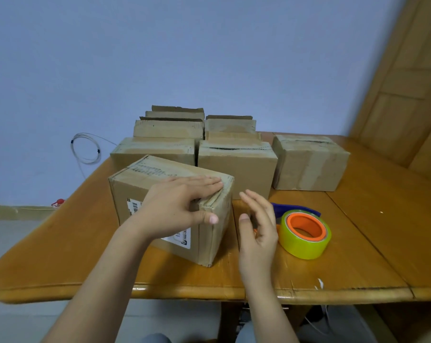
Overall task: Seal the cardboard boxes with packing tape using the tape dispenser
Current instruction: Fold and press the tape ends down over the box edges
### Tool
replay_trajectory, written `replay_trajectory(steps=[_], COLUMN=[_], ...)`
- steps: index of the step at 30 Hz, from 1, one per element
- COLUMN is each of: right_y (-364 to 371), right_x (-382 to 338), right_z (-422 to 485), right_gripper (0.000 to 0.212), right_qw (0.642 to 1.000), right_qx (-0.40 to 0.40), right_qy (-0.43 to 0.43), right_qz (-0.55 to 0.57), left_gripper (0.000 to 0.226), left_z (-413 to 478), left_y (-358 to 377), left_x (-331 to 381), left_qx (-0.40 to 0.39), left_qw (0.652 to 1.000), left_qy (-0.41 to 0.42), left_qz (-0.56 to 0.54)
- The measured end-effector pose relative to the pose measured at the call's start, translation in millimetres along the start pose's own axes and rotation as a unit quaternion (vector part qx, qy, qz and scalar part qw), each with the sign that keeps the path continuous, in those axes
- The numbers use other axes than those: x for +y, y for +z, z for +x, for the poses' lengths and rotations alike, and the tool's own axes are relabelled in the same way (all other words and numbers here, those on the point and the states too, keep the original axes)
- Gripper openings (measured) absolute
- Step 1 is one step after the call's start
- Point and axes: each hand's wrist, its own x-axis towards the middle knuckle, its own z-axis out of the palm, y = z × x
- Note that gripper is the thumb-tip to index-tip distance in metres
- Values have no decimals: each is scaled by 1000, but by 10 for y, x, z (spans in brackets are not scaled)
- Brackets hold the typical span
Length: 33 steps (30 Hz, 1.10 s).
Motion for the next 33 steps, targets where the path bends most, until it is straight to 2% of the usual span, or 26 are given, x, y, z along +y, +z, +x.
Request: replay_trajectory(steps=[5,10,16,21,24,33], right_y=[80,67,84,134,147,120], right_x=[-163,-135,-180,-244,-268,-315], right_z=[-114,-129,-147,-224,-298,-261], right_gripper=[29,28,28,43,43,29], right_qw=[996,997,993,989,989,995], right_qx=[-51,-38,-26,-77,-105,-51], right_qy=[-42,-29,-42,-8,25,58], right_qz=[-55,-61,-108,-124,-106,-59], left_gripper=[93,97,99,102,109,110], left_z=[16,9,3,-5,-3,2], left_y=[1,28,35,24,20,35], left_x=[23,-39,-40,-26,-28,-41], left_qx=[-10,-12,-13,-19,-23,-15], left_qw=[1000,997,996,996,996,997], left_qy=[-5,40,44,41,40,40], left_qz=[24,68,74,81,80,61])
